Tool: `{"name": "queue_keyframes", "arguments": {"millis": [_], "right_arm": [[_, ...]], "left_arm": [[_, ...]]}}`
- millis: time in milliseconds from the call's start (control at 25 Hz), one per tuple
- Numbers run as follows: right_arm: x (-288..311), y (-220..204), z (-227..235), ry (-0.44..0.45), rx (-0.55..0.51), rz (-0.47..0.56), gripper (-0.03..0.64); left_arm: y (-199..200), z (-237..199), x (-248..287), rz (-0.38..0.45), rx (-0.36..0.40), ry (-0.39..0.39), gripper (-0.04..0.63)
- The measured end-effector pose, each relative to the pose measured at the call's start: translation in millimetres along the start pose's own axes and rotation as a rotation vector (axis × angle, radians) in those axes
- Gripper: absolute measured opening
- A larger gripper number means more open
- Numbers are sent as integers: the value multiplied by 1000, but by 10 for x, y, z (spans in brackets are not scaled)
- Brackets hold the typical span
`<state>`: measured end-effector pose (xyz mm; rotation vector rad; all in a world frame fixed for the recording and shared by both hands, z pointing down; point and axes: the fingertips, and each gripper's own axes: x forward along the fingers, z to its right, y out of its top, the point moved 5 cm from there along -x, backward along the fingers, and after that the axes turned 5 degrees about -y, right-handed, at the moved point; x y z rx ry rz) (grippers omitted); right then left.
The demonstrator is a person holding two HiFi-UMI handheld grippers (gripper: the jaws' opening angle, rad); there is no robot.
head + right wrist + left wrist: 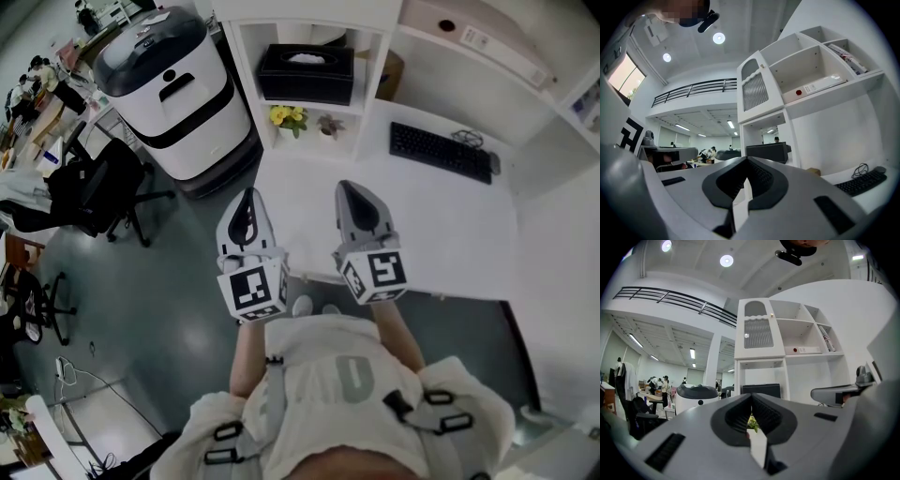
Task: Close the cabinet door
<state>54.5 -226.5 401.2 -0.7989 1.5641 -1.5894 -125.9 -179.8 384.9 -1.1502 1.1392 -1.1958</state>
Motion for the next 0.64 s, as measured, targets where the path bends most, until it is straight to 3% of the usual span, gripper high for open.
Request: {"name": "queue_keyframes", "arguments": {"millis": [640], "right_arm": [[-22,-11,126,-18,33,-11,3]], "left_arm": [[0,53,-7,0,-4,-16,5]]}}
